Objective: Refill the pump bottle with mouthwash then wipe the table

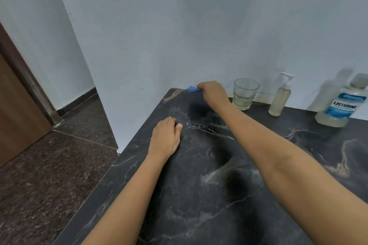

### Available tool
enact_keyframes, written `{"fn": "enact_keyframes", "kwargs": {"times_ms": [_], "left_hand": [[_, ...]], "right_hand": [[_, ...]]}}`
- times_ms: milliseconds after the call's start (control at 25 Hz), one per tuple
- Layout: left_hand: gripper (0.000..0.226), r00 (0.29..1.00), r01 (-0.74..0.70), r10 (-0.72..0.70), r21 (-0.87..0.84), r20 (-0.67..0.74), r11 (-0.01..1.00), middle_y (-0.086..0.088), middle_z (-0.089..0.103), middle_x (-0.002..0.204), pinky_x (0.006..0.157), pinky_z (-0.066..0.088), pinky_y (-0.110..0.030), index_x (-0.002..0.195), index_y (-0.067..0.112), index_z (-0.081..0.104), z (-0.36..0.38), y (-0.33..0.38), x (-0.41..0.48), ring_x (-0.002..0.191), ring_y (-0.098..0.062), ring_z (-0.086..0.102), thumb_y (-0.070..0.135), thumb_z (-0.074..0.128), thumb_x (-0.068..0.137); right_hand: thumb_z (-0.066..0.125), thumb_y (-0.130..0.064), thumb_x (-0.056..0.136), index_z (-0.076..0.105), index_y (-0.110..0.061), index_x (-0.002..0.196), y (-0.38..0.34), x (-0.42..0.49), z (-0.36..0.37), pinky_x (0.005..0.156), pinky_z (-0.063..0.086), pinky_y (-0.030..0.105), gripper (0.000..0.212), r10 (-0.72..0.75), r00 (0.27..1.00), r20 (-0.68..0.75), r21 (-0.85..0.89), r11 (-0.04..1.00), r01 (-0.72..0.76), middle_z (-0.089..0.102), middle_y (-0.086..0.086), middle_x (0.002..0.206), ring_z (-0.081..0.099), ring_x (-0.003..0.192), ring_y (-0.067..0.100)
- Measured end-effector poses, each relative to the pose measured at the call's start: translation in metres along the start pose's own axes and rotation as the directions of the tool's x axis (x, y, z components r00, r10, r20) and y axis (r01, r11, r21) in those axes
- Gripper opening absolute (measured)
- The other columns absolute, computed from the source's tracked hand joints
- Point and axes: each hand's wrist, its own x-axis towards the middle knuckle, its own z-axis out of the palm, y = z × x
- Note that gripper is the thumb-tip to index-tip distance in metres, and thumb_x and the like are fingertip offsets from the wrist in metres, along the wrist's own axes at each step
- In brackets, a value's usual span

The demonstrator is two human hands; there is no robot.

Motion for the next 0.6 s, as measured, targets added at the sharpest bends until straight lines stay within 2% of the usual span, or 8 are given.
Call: {"fn": "enact_keyframes", "kwargs": {"times_ms": [120, 280, 400, 480, 600], "left_hand": [[0.030, 0.999, -0.011, 0.011, -0.002, -0.039, 1.000, 0.002, 0.060, 0.095, 0.081, 0.043, -0.034, 0.099, 0.016, 0.056, 0.006, -0.004, -0.002, 0.094, -0.020, 0.054, 0.035, 0.033, 0.099], [0.034, 0.999, 0.007, -0.008, -0.022, -0.045, 1.000, 0.001, 0.062, 0.099, 0.085, 0.045, -0.037, 0.103, 0.014, 0.058, 0.004, -0.001, -0.004, 0.098, -0.020, 0.054, 0.036, 0.033, 0.100], [0.032, 0.999, 0.026, -0.027, -0.027, -0.042, 0.999, 0.001, 0.062, 0.101, 0.086, 0.044, -0.037, 0.103, 0.013, 0.058, 0.002, 0.002, -0.005, 0.100, -0.019, 0.053, 0.035, 0.034, 0.101], [0.031, 0.999, 0.036, -0.037, -0.029, -0.038, 0.999, 0.001, 0.061, 0.101, 0.085, 0.042, -0.034, 0.103, 0.014, 0.058, 0.000, 0.006, -0.008, 0.100, -0.019, 0.052, 0.034, 0.035, 0.101], [0.031, 0.998, 0.049, -0.050, -0.026, -0.040, 0.998, 0.001, 0.061, 0.099, 0.084, 0.043, -0.035, 0.101, 0.014, 0.058, 0.000, 0.006, -0.005, 0.099, -0.020, 0.052, 0.034, 0.035, 0.101]], "right_hand": [[0.045, 0.004, 0.085, 0.064, -0.007, 0.108, -0.001, 0.003, 0.021, 0.076, 0.044, 0.035, 0.031, -0.058, 0.994, 0.088, -0.093, 0.993, 0.067, 0.066, 0.015, 0.105, 0.061, 0.096, 0.033], [0.042, 0.002, 0.086, 0.062, -0.007, 0.101, -0.006, -0.002, 0.043, 0.071, 0.041, 0.036, 0.027, -0.024, 0.994, 0.109, -0.061, 0.998, 0.031, 0.065, 0.015, 0.100, 0.060, 0.092, 0.034], [0.042, 0.001, 0.089, 0.067, -0.007, 0.113, -0.006, -0.008, 0.047, 0.089, 0.046, 0.039, 0.036, 0.012, 0.979, 0.202, 0.162, 0.986, -0.045, 0.067, 0.016, 0.111, 0.058, 0.104, 0.032], [0.042, -0.004, 0.090, 0.063, -0.009, 0.123, -0.002, -0.013, 0.039, 0.103, 0.041, 0.035, 0.040, 0.015, 0.966, 0.258, 0.275, 0.957, -0.088, 0.063, 0.010, 0.126, 0.054, 0.119, 0.027], [0.039, -0.010, 0.093, 0.045, -0.016, 0.142, -0.001, -0.027, 0.027, 0.115, 0.027, 0.035, 0.049, -0.020, 0.935, 0.353, 0.347, 0.931, -0.112, 0.043, 0.005, 0.149, 0.036, 0.138, 0.025]]}}
